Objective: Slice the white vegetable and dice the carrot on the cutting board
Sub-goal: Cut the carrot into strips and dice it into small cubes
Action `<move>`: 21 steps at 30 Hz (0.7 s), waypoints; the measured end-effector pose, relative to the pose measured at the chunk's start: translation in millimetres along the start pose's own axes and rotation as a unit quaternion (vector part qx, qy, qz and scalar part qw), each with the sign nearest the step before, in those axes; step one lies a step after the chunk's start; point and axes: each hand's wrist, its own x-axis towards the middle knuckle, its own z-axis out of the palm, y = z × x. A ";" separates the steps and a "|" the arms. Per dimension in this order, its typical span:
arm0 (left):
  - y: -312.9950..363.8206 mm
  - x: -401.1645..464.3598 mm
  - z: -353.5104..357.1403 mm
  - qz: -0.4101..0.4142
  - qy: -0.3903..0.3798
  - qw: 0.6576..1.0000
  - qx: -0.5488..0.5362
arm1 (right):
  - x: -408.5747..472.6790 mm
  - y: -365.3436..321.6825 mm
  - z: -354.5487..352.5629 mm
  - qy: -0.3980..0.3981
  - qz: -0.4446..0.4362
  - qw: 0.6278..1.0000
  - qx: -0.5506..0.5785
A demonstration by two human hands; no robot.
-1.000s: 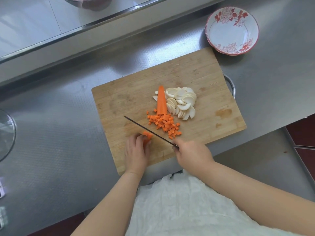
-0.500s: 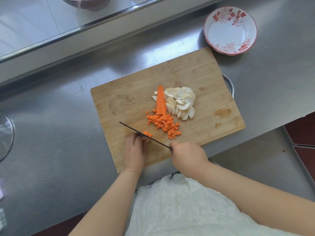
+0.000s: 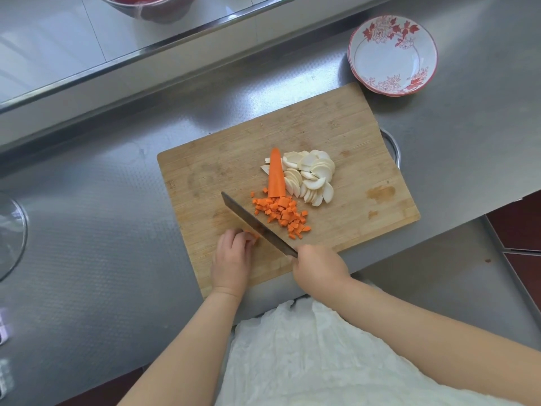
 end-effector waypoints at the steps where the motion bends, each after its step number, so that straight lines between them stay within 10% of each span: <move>1: 0.1 0.0 -0.4 -0.001 -0.003 1.000 -0.002 | -2.0 0.9 1.4 0.013 -0.011 1.000 -0.006; 21: -2.4 -5.7 -9.3 -0.005 -0.006 1.000 0.018 | -18.4 -1.0 1.8 0.036 -0.085 0.988 -0.120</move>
